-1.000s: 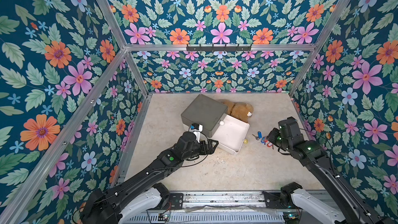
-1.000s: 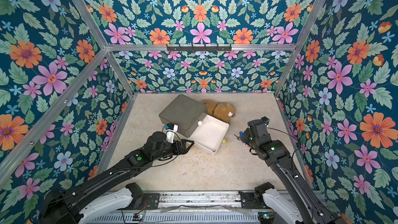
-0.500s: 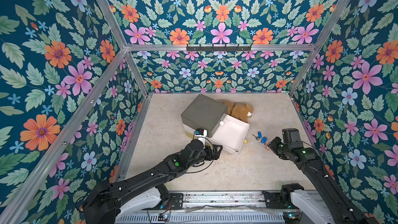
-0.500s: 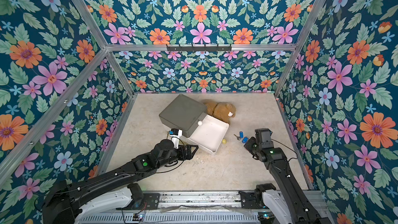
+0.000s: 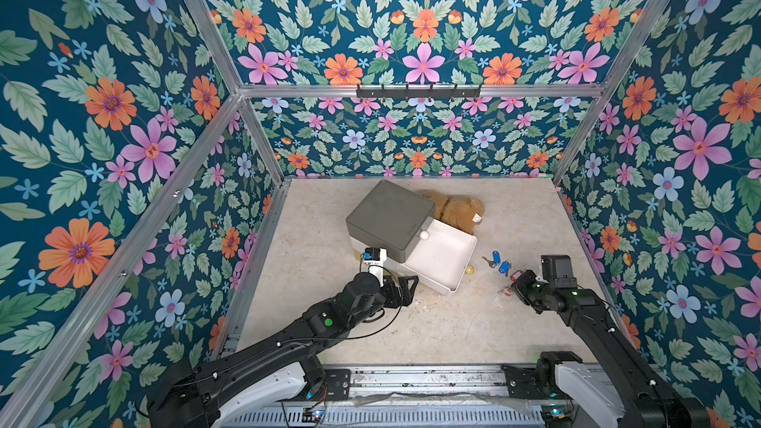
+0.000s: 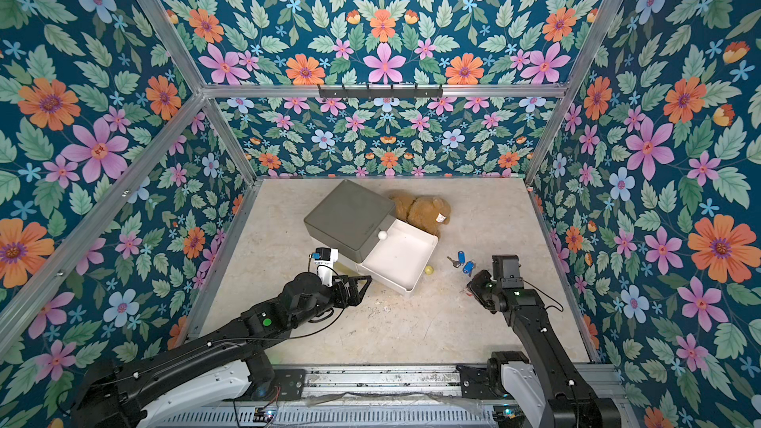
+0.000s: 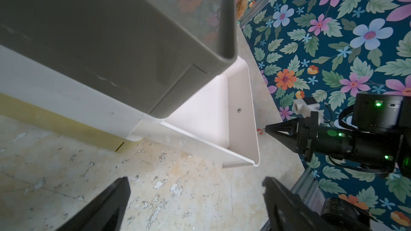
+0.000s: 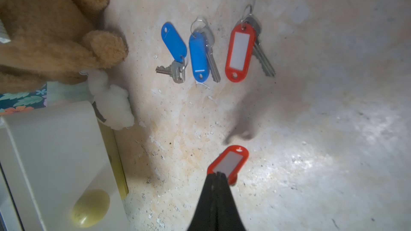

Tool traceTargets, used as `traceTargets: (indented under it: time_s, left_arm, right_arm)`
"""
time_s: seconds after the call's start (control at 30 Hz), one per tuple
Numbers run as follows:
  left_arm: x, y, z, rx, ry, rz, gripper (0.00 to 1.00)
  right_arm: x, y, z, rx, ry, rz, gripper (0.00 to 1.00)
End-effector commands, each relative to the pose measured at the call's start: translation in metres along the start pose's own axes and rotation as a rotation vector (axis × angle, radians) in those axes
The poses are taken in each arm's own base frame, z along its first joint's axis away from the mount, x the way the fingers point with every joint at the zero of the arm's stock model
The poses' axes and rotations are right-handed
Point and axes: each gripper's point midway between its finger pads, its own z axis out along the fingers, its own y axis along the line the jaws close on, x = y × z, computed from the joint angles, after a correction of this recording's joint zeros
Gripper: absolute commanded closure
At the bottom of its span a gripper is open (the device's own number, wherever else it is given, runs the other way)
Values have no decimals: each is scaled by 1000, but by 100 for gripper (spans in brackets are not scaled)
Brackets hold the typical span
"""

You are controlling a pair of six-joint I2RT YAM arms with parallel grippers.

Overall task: Take the keys out of the drawer
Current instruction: Place the key at the center of the board.

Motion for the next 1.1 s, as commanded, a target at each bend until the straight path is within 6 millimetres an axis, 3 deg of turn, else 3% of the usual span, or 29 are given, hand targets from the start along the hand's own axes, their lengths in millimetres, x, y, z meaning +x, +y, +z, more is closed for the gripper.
traceTargets:
  time_s: [0.0,0.47,1.07]
  left_arm:
    - [-4,-1,0,2,-18,12,1]
    - [-7,-3,2,-4,-23,18,1]
    - [-5,-2,5,-6,-21,28,1]
  right_arm:
    - [-3,5,4,-67,18,16,100]
    - [-37,-23,5,-20,-42,73,100]
    - [-52,-36,6,13,-71,104,100]
